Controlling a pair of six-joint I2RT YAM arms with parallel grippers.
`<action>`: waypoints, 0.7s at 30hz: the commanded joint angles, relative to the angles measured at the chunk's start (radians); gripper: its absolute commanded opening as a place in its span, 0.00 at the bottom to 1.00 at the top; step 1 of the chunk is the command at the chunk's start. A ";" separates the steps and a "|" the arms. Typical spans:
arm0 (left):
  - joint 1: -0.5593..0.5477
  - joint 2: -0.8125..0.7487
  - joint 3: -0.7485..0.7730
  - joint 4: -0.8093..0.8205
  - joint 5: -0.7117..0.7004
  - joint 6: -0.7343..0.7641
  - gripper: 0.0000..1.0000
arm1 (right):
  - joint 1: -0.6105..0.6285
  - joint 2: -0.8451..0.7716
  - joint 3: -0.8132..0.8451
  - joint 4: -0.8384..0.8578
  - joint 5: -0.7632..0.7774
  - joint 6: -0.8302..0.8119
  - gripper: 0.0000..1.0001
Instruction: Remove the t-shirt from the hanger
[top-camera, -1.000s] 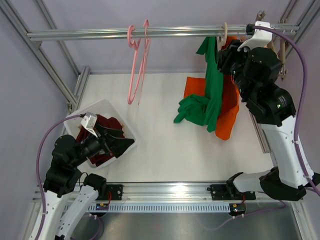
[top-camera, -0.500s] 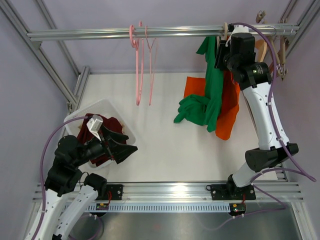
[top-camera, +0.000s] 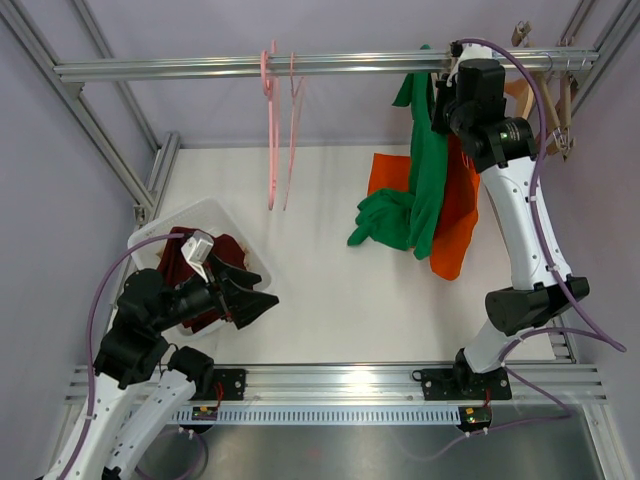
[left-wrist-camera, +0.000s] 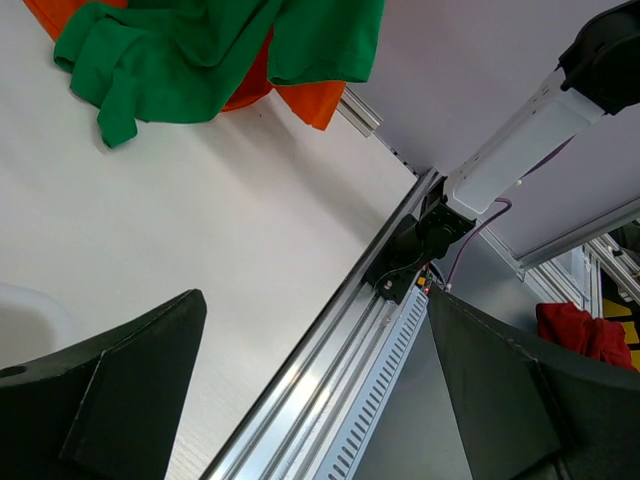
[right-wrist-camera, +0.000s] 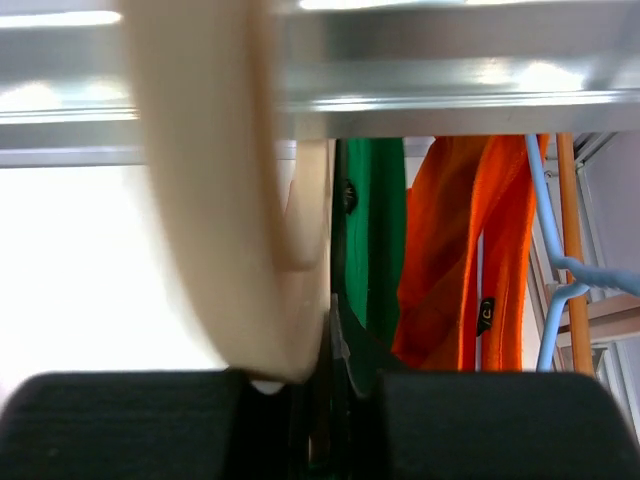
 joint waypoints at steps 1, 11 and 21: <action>-0.009 0.021 0.006 0.066 0.016 -0.014 0.99 | -0.003 -0.008 0.033 0.060 -0.013 -0.036 0.07; -0.014 0.057 0.040 0.091 -0.003 -0.029 0.99 | 0.007 -0.169 -0.006 0.212 -0.039 -0.016 0.00; -0.023 0.160 0.132 0.132 0.042 -0.078 0.99 | 0.038 -0.333 -0.290 0.307 -0.057 0.019 0.00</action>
